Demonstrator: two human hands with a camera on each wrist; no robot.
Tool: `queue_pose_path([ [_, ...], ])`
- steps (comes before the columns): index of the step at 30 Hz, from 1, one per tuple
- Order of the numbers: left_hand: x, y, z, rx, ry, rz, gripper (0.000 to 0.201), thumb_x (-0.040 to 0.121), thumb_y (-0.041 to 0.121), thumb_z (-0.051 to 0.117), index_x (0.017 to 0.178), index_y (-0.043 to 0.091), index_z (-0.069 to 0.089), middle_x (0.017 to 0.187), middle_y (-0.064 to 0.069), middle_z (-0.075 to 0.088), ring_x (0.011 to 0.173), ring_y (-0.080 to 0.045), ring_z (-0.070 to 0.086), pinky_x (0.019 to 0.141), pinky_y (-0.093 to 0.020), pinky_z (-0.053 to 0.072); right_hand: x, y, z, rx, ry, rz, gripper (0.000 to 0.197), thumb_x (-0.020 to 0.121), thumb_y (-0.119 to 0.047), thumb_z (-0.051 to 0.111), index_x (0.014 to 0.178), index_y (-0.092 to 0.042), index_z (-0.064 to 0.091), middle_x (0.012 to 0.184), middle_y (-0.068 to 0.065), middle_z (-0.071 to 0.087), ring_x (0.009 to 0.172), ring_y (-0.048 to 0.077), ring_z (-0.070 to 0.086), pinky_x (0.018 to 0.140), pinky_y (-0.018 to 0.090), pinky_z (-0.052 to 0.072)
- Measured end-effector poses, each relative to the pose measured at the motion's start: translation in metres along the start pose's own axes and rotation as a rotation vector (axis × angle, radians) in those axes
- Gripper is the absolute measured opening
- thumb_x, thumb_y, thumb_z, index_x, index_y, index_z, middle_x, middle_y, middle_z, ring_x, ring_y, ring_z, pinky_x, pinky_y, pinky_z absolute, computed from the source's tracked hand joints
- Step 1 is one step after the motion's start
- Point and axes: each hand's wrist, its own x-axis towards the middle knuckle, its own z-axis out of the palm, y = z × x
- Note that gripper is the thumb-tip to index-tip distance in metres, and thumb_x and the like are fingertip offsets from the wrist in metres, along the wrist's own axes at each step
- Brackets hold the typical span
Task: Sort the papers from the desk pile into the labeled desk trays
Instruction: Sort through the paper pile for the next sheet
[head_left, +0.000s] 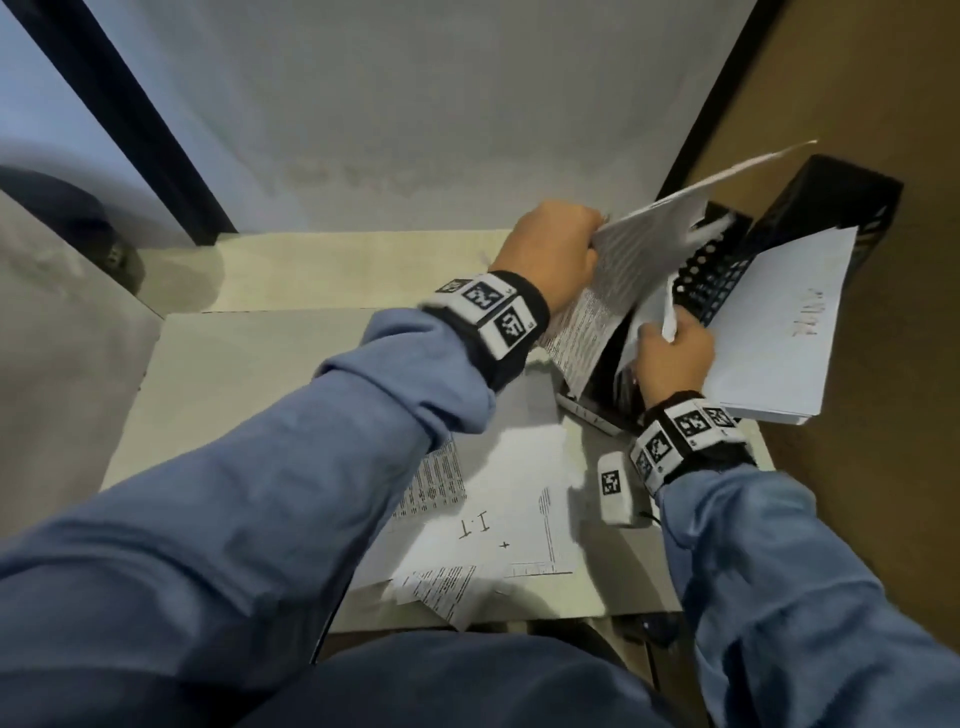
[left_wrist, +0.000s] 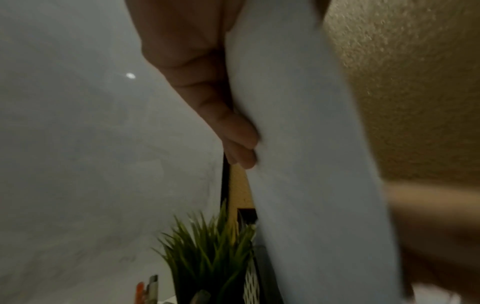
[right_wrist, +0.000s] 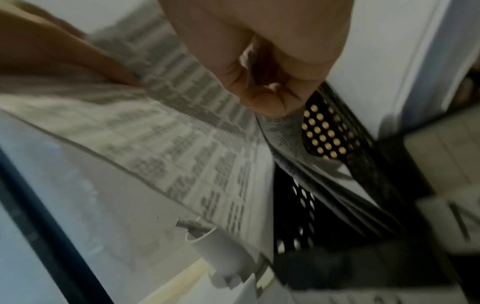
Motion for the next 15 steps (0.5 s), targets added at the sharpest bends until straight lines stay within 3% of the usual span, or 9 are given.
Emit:
queue_pose_path([
  [2, 0.009, 0.009, 0.015, 0.048, -0.026, 0.016, 0.019, 0.088, 0.011, 0.048, 0.095, 0.005, 0.064, 0.093, -0.015, 0.068, 0.088, -0.033, 0.063, 0.075, -0.036, 0.049, 0.0, -0.013, -0.014, 0.005, -0.007, -0.14, 0.014, 0.078, -0.005, 0.049, 0.076, -0.01, 0.062, 0.056, -0.005, 0.043, 0.055, 0.007, 0.04, 0.048, 0.015, 0.029],
  [5, 0.019, 0.021, 0.039, 0.034, -0.075, -0.044, 0.019, 0.09, 0.011, 0.049, 0.097, 0.005, 0.066, 0.095, -0.015, 0.068, 0.09, -0.032, 0.064, 0.076, -0.034, 0.047, 0.001, -0.03, -0.026, -0.033, -0.01, -0.281, 0.019, 0.08, -0.017, 0.048, 0.086, -0.017, 0.066, 0.063, -0.01, 0.051, 0.056, 0.001, 0.045, 0.055, 0.01, 0.032],
  [8, 0.031, 0.026, 0.063, -0.051, -0.151, -0.124, 0.017, 0.091, 0.011, 0.051, 0.098, 0.005, 0.065, 0.097, -0.015, 0.067, 0.09, -0.031, 0.064, 0.078, -0.034, 0.049, -0.004, -0.045, -0.032, -0.104, 0.003, -0.372, 0.033, 0.083, -0.012, 0.053, 0.112, -0.014, 0.066, 0.094, 0.008, 0.066, 0.084, 0.019, 0.058, 0.079, 0.027, 0.047],
  [10, 0.038, 0.022, 0.075, -0.109, -0.215, -0.161, 0.018, 0.092, 0.015, 0.051, 0.092, 0.006, 0.066, 0.09, -0.013, 0.066, 0.085, -0.03, 0.064, 0.075, -0.034, 0.05, -0.008, -0.052, -0.031, -0.196, -0.05, -0.383, 0.039, 0.082, -0.008, 0.055, 0.121, -0.014, 0.06, 0.107, 0.014, 0.064, 0.096, 0.026, 0.058, 0.09, 0.034, 0.046],
  [13, 0.036, 0.01, 0.094, -0.201, -0.313, -0.219, 0.03, 0.095, 0.03, 0.047, 0.093, 0.006, 0.066, 0.086, -0.011, 0.062, 0.076, -0.026, 0.057, 0.068, -0.029, 0.043, -0.008, -0.035, -0.018, -0.423, -0.192, -0.287, 0.055, 0.083, -0.005, 0.052, 0.136, -0.018, 0.041, 0.113, 0.018, 0.061, 0.104, 0.033, 0.059, 0.089, 0.036, 0.048],
  [15, 0.029, 0.003, 0.104, -0.232, -0.353, -0.224, 0.033, 0.096, 0.033, 0.045, 0.099, 0.007, 0.065, 0.088, -0.01, 0.062, 0.08, -0.026, 0.058, 0.07, -0.029, 0.041, -0.009, -0.017, -0.012, -0.488, -0.269, -0.243, 0.056, 0.086, -0.005, 0.049, 0.139, -0.017, 0.038, 0.113, 0.021, 0.062, 0.104, 0.037, 0.059, 0.086, 0.037, 0.049],
])
